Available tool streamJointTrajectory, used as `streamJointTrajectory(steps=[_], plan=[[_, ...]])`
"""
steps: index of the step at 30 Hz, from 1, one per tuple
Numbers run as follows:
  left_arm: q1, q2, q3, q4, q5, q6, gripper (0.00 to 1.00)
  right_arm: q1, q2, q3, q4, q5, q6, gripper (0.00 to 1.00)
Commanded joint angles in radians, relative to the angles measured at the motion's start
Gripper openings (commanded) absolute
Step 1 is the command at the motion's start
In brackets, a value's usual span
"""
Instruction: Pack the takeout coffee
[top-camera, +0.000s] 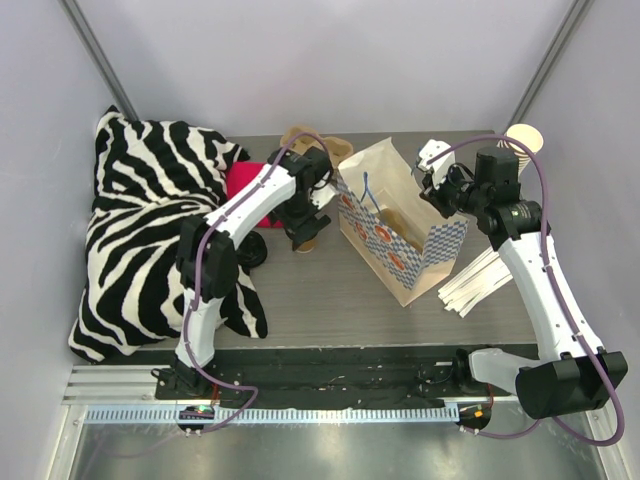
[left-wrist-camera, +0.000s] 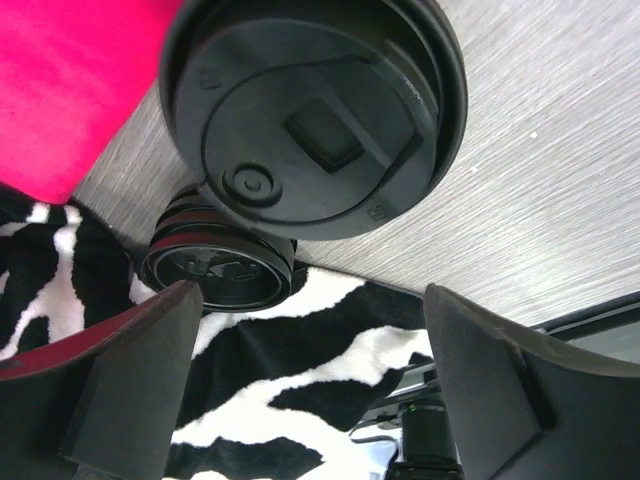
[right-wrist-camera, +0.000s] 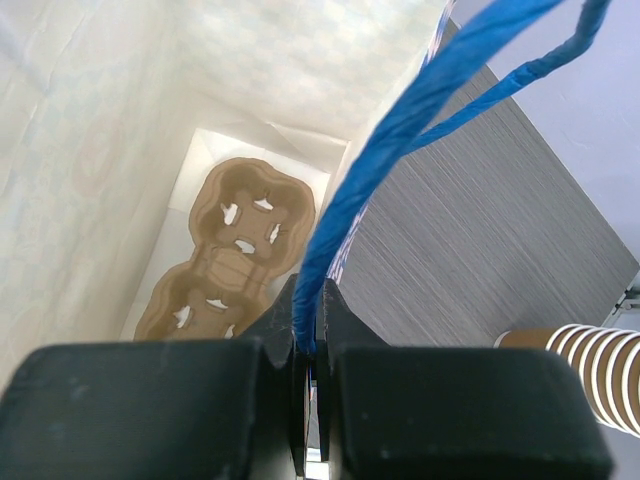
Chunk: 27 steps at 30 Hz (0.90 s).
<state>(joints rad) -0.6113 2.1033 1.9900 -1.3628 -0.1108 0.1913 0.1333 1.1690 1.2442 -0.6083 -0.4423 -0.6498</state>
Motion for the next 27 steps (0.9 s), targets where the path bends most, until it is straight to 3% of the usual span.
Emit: streamJointTrajectory(steps=[1, 6, 9, 15, 21, 27], plan=[[-0.002, -0.026, 0.079, -0.300, 0.022, 0.011, 1.00, -0.001, -0.025, 0.012, 0.028, -0.003, 0.001, 0.01], [0.064, -0.086, 0.162, -0.283, 0.108, -0.015, 0.99, -0.001, -0.025, 0.014, 0.028, -0.010, 0.003, 0.01], [0.133, -0.197, 0.144, -0.155, 0.249, -0.032, 1.00, -0.001, -0.026, 0.014, 0.033, -0.015, 0.007, 0.01], [0.211, -0.426, -0.257, 0.252, 0.410, -0.072, 1.00, -0.001, -0.022, 0.023, 0.039, -0.015, 0.022, 0.01], [0.229, -0.447, -0.347, 0.389, 0.456, -0.162, 1.00, -0.001, -0.031, 0.017, 0.038, -0.015, 0.038, 0.01], [0.220, -0.460, -0.474, 0.594, 0.415, -0.285, 0.98, -0.001, -0.020, 0.021, 0.035, -0.013, 0.050, 0.01]])
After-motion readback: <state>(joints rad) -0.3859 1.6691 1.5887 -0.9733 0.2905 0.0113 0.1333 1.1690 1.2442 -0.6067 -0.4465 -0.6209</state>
